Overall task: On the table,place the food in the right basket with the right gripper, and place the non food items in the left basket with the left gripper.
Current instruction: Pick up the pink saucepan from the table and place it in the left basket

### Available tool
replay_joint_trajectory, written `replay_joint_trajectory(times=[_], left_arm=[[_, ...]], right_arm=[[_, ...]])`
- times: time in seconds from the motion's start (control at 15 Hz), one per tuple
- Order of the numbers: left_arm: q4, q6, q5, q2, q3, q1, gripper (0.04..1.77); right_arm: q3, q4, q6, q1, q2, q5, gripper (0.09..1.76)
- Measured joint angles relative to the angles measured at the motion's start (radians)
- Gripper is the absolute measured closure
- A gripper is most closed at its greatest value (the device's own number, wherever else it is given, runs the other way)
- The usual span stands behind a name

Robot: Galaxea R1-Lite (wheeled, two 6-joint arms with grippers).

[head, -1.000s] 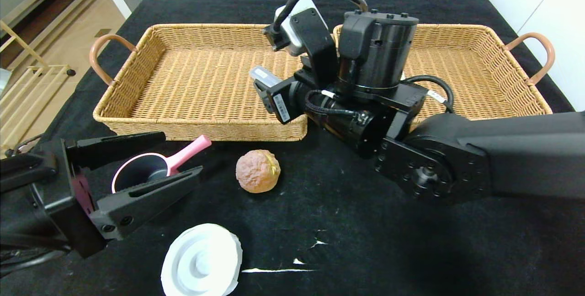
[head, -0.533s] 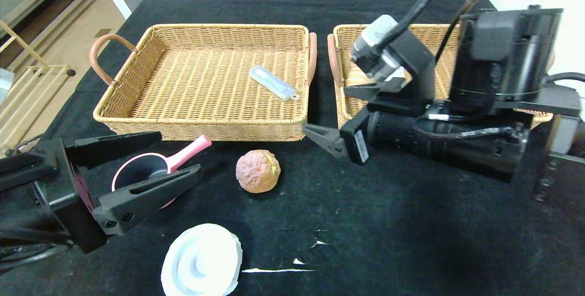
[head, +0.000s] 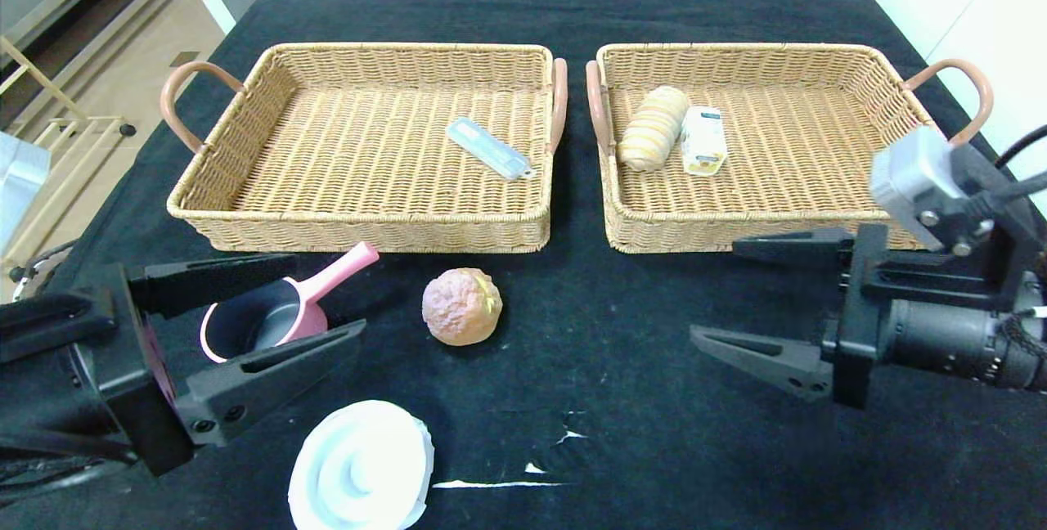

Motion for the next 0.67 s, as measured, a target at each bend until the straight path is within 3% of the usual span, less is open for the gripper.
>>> replay_joint_trajectory(times=[0.33,0.67], left_arm=[[0.03,0.003,0.001,-0.008,0.005,-0.022,0.09],[0.072,0.003,0.016,-0.019,-0.023,-0.031,0.09]], right_arm=[[0.128,-0.01,-0.004,-0.121,-0.112,0.16,0.15],[0.166,-0.044,-0.004,-0.216,-0.167,0.234,0.15]])
